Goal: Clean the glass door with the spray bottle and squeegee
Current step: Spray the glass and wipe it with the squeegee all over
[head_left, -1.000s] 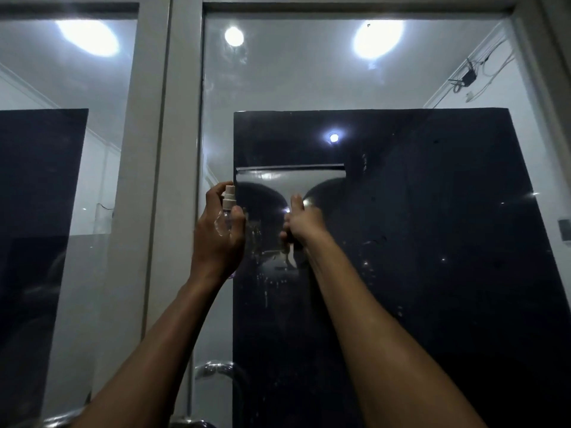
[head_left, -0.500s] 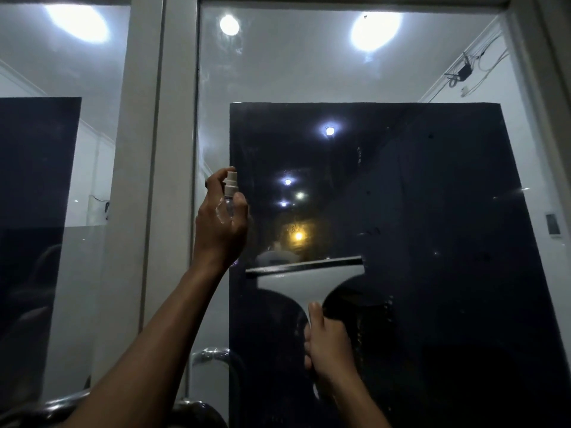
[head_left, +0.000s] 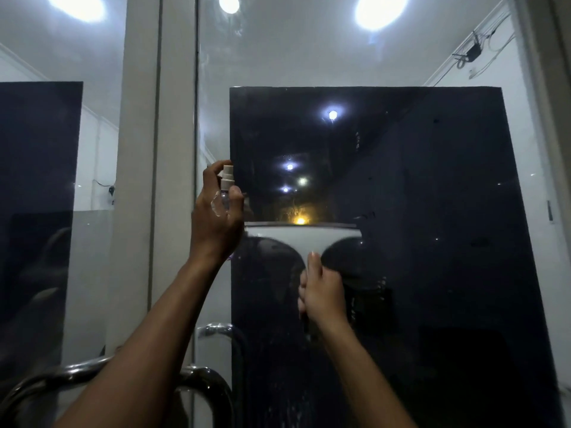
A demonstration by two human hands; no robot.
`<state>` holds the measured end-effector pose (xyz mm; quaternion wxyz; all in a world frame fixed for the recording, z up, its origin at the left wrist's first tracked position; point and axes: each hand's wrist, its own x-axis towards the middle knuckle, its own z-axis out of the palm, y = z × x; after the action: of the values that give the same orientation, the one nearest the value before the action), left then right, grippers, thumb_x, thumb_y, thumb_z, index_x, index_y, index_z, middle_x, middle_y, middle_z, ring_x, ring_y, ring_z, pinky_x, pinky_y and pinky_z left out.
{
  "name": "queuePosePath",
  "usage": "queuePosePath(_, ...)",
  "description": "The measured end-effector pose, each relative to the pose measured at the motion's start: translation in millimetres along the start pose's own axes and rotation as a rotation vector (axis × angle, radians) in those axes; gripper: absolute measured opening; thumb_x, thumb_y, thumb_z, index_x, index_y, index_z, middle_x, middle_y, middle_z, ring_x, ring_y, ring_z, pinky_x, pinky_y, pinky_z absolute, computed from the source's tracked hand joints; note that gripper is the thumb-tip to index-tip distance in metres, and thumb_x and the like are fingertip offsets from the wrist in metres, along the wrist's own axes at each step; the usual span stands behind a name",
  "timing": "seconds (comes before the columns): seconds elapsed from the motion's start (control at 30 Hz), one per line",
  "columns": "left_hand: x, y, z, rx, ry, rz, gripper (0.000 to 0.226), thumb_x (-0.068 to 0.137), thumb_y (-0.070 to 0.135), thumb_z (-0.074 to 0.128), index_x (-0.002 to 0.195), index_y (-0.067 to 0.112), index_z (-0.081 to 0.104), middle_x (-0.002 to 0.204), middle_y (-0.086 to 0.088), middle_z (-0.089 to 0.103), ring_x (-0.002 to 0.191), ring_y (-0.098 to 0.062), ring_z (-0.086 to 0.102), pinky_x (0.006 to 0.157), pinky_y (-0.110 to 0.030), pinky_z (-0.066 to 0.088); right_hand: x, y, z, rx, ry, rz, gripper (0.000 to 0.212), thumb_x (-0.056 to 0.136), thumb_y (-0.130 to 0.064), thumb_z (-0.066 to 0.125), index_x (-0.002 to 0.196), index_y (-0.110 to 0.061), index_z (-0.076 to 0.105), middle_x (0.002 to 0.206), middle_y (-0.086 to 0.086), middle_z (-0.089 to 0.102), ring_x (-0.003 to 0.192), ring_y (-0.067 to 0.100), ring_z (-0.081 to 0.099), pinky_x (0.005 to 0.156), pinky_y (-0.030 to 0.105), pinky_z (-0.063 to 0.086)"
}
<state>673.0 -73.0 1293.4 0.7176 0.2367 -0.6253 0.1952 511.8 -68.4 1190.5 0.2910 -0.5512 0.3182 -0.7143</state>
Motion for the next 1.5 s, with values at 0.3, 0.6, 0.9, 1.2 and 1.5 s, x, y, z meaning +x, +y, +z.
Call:
queuePosePath(0.3,-47,-20,-24,0.043,-0.044,-0.132,0.035,0.102,0.025,0.042,0.137,0.029,0.041,0.077,-0.005,0.058,0.067,-0.029,0.063,0.062,-0.056,0.056,65,-33,43,-0.059,0.027,-0.072,0.059,0.105,-0.052,0.035,0.061,-0.015,0.046,0.044,-0.004,0.043,0.033,0.012,0.043,0.042,0.022,0.035)
queuePosePath(0.6,-98,-36,-29,0.019,-0.069,-0.231,0.041,0.097,0.032,0.040,0.138,0.032,0.041,0.077,-0.003,0.060,0.064,-0.024,0.062,0.060,-0.048,0.057,9,53,28,-0.289,0.157,-0.061,0.058,0.105,-0.049,0.037,0.062,-0.013,0.054,0.055,0.000,0.053,0.045,0.004,0.053,0.046,0.014,0.040)
queuePosePath(0.9,-125,-40,-25,-0.012,-0.114,-0.259,0.040,0.098,0.031,0.042,0.138,0.034,0.042,0.072,0.001,0.059,0.061,-0.013,0.060,0.054,-0.029,0.049,-81,159,-3,-0.343,0.178,0.169,0.063,0.104,-0.045,0.040,0.048,-0.016,0.045,0.042,-0.005,0.051,0.052,0.014,0.055,0.064,0.031,0.045)
queuePosePath(1.2,-131,-35,-28,-0.009,-0.176,-0.302,0.041,0.097,0.033,0.042,0.138,0.034,0.042,0.075,0.007,0.060,0.063,-0.011,0.063,0.057,-0.026,0.047,-110,162,-18,-0.256,0.153,0.138,0.066,0.100,-0.052,0.038,0.044,-0.019,0.040,0.040,-0.004,0.042,0.041,0.008,0.044,0.054,0.028,0.042)
queuePosePath(1.5,-131,-36,-29,0.018,-0.189,-0.309,0.039,0.105,0.015,0.046,0.138,0.036,0.042,0.065,0.004,0.059,0.061,-0.011,0.062,0.063,-0.036,0.052,8,16,21,-0.079,0.205,-0.110,0.059,0.107,-0.045,0.037,0.056,-0.015,0.044,0.050,0.006,0.048,0.049,0.026,0.051,0.055,0.042,0.045)
